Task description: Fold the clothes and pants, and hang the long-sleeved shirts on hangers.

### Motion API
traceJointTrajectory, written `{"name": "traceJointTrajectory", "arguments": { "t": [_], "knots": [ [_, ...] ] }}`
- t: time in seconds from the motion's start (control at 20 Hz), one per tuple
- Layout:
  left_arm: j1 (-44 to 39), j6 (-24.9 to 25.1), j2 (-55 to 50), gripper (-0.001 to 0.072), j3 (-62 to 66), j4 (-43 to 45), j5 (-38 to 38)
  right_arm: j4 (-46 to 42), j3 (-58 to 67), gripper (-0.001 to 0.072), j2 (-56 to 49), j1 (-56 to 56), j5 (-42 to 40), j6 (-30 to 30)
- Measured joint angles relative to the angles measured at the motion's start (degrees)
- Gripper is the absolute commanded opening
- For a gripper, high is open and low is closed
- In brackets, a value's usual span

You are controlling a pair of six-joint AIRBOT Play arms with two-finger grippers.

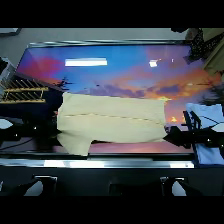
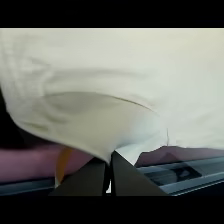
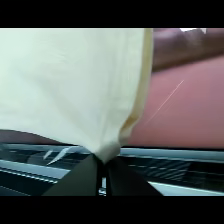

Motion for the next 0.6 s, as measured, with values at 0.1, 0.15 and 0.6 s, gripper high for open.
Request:
{"name": "traceJointTrajectory", "arguments": {
  "t": [0.1, 0.15, 0.6],
  "knots": [
    [-1.68, -0.35, -2.47, 0.0014, 5.09, 0.13, 0.0, -0.48, 3.43, 0.0028, -0.72, 4.11, -1.31, 0.37],
    [-2.51, -0.57, -4.17, 0.0013, 8.0, 0.17, 0.0, -1.57, 5.86, 0.0028, -1.73, 6.19, -2.27, 1.53],
    [-6.8, -2.16, -27.43, 0.0014, 37.64, -0.02, -3.56, -5.62, 29.75, 0.0028, -18.69, 11.98, -5.68, 7.74]
  ]
}}
